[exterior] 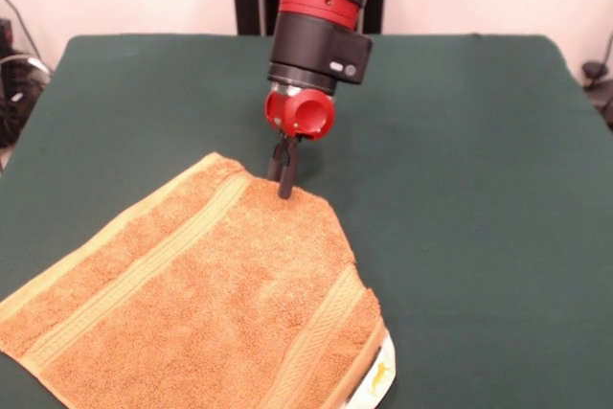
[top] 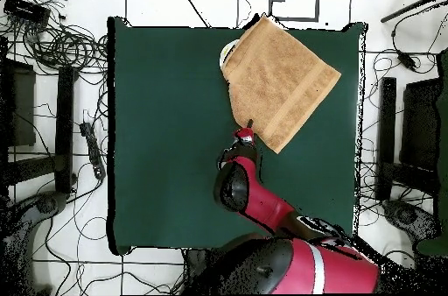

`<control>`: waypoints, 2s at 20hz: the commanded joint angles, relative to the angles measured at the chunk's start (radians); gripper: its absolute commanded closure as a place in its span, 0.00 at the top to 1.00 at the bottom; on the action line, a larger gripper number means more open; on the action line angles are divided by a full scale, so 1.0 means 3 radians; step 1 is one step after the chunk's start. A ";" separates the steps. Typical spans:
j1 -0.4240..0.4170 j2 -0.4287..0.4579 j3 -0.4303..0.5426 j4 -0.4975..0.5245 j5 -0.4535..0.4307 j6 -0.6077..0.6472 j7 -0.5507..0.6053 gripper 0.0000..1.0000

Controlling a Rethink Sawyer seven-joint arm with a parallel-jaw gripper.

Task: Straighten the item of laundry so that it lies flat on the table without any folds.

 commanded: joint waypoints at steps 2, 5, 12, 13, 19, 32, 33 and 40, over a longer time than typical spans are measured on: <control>0.0032 0.0860 0.0735 -0.1007 0.0299 0.0293 0.0855 1.00; 0.0051 0.0897 0.0734 -0.1063 0.0322 0.0282 0.0844 1.00; 0.0067 0.0943 0.0746 -0.1131 0.0348 0.0280 0.0838 1.00; 0.0070 0.0940 0.0744 -0.1129 0.0354 0.0283 0.0833 1.00; 0.0077 0.0980 0.0757 -0.1186 0.0352 0.0269 0.0820 1.00; 0.0064 0.1203 0.0849 -0.1568 0.0254 0.0193 0.0760 1.00; 0.0070 0.1202 0.0851 -0.1571 0.0271 0.0184 0.0756 1.00; 0.0084 0.1227 0.0882 -0.1625 0.0323 0.0157 0.0710 1.00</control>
